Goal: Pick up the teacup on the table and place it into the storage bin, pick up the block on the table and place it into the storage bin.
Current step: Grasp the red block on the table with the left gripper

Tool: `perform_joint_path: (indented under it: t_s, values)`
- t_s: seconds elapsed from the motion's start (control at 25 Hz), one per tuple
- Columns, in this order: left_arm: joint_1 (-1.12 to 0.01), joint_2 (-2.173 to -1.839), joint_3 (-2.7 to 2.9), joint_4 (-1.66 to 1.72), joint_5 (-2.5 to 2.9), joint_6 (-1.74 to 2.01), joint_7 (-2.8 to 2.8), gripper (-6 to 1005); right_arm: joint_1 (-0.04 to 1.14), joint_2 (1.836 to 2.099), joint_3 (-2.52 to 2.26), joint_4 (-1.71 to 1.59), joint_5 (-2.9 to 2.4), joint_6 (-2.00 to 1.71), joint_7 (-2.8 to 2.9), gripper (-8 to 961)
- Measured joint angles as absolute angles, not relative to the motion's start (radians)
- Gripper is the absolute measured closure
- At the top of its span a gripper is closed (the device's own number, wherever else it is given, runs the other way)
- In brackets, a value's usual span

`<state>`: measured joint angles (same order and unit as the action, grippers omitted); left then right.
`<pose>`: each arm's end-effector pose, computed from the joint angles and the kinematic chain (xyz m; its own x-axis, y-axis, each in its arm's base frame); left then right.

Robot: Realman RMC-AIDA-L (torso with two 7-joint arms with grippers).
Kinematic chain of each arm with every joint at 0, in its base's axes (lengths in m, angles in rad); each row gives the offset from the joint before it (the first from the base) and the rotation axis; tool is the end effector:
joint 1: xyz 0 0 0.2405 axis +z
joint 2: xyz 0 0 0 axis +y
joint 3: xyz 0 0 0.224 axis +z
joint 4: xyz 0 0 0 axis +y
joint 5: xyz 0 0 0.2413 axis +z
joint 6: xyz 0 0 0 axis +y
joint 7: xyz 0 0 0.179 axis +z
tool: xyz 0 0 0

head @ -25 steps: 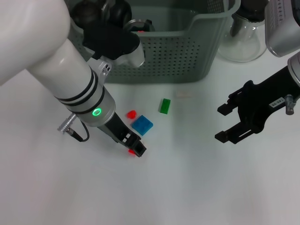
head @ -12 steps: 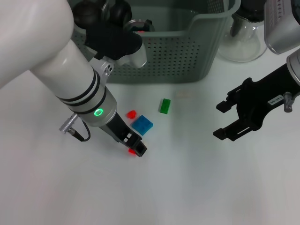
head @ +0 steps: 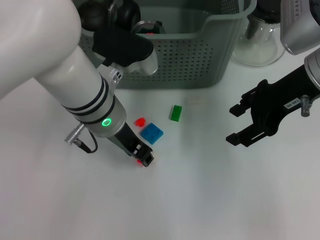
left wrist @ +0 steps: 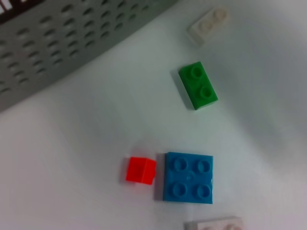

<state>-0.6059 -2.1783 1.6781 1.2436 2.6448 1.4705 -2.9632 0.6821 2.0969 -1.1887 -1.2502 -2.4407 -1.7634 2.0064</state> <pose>-0.1527 0.3308 -0.1060 0.5468 0.7951 -0.2625 0.6691 -0.6034 -0.4338 0.1443 0.3559 -0.0099 0.9354 -0.2650 0.2342 -0.2566 -0.9642 -0.0664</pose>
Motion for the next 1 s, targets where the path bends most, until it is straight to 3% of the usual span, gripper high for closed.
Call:
perform_joint_path:
  t_s: [0.4,1.0]
  values:
    - [-0.613,-2.178,1.695,1.235,2.646,1.462,-2.970,576,0.682,2.097,-1.188,-1.253,-2.440,-1.760,2.007,195]
    - [-0.614,-2.178,1.696,1.232,2.645,1.459,-2.964,580,0.691,2.097,-1.189,-1.251,-2.441,-1.751,2.008,196]
